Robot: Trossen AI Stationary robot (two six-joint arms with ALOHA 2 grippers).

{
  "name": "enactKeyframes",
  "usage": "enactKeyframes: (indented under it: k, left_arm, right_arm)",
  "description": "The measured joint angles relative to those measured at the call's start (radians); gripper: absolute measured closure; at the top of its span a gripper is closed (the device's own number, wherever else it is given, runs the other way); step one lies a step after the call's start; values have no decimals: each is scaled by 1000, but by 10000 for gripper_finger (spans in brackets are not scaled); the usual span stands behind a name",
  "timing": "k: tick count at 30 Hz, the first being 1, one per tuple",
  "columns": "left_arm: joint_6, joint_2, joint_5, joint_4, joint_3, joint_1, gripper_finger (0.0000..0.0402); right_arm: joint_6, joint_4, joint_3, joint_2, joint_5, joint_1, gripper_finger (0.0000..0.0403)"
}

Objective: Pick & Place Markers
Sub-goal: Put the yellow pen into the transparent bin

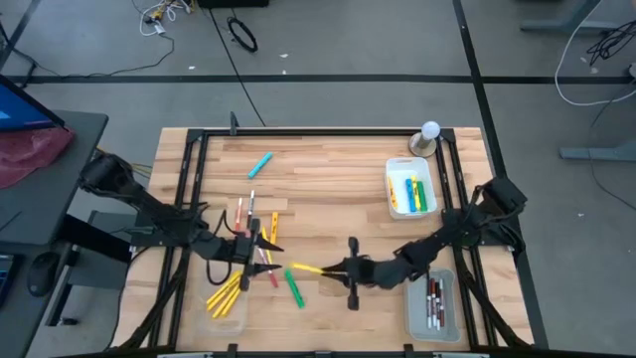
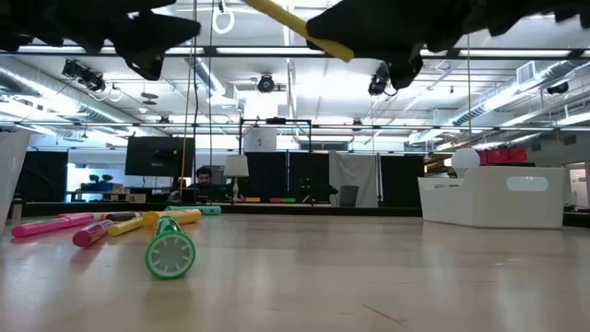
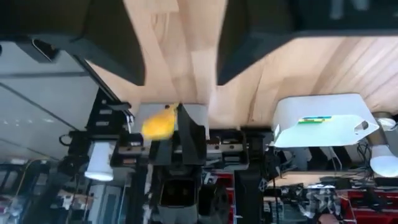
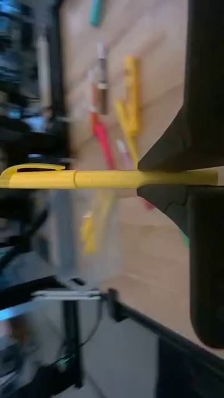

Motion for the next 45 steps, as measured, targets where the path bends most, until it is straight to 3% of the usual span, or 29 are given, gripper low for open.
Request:
enactKeyframes:
  k: [5, 9, 13, 19, 28, 34, 37, 40, 43, 45]
  left_arm:
    - [32, 91, -3, 166, 13, 45, 130]
    - [134, 187, -5, 286, 92, 65, 124]
    - [184, 266, -43, 310, 204, 88, 138]
    - [235, 296, -47, 306, 293, 87, 190]
    - [240, 286, -88, 283, 294, 51, 359]
    - [273, 190, -181, 157, 295, -9, 362]
    - [264, 102, -282, -34, 335, -60, 362]
    - [174, 14, -398, -383, 431, -117, 362]
    - [-117, -38, -404, -860, 569, -157, 362]
    - [-380, -39, -338, -1172, 658, -166, 362]
  right_arm:
    - [-96, 343, -93, 1, -38, -68, 392]
    - [-117, 417, -98, 1, -129, -118, 392]
    - [-140, 415, -86, 1, -142, -140, 392]
    - [-144, 415, -85, 1, -150, -143, 392]
    - [-176, 413, -84, 1, -154, -130, 390]
    - [-145, 443, -84, 0, -126, -131, 342]
    - [-136, 456, -84, 0, -129, -131, 302]
    - [-136, 449, -84, 0, -131, -132, 266]
    - [-136, 430, -84, 0, -132, -132, 238]
    - [-136, 418, -84, 0, -133, -132, 226]
